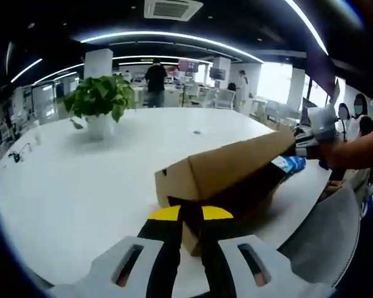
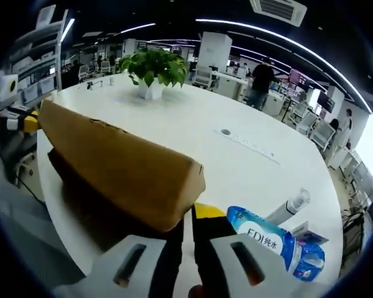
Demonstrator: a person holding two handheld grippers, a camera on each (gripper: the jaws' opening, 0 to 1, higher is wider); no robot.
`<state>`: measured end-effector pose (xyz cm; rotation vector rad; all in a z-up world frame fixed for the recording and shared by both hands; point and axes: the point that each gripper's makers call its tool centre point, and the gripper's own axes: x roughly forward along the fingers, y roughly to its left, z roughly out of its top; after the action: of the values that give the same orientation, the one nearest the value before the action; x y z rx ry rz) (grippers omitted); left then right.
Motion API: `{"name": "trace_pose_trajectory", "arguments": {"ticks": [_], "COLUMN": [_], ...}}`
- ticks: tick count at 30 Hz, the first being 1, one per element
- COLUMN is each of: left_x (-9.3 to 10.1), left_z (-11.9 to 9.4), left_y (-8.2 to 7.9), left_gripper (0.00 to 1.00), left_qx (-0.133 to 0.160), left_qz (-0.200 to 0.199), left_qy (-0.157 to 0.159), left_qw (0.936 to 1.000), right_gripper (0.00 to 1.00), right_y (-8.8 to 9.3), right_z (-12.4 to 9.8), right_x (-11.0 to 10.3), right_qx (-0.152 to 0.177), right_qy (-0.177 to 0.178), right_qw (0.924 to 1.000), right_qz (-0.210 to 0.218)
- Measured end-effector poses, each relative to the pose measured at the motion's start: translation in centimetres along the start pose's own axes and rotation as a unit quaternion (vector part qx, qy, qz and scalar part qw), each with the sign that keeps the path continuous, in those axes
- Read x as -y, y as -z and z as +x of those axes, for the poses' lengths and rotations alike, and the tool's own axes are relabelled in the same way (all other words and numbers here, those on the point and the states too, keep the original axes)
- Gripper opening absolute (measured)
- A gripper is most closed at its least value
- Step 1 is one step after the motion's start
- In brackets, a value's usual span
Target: Operate the shoe box by opening the lid, removing the specified soft item, and placing it in the target area until the item is outside and the box remains undamaged.
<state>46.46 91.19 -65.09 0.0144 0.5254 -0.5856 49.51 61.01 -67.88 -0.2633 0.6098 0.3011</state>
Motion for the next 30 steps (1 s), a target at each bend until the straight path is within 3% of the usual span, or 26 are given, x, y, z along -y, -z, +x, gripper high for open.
{"name": "trace_pose_trajectory", "arguments": {"ticks": [16,30], "left_x": [0.1,0.4], "left_z": [0.3,0.3], "left_y": [1.3,3.2], "left_gripper": [0.07,0.06], "left_qx": [-0.013,-0.036], "left_qz": [-0.015,-0.007], "left_qy": [0.003,0.003], "left_qw": [0.9998,0.9993], "right_gripper": [0.05,0.06], "right_y": [0.7,2.4], "right_z": [-2.6,-3.8], "right_x": [-2.0,-3.4], "right_qx": [-0.004,-0.021], "right_qy": [-0.025,-0.037], "right_qw": [0.9996,0.9991], "right_qz": [0.010,-0.003]}}
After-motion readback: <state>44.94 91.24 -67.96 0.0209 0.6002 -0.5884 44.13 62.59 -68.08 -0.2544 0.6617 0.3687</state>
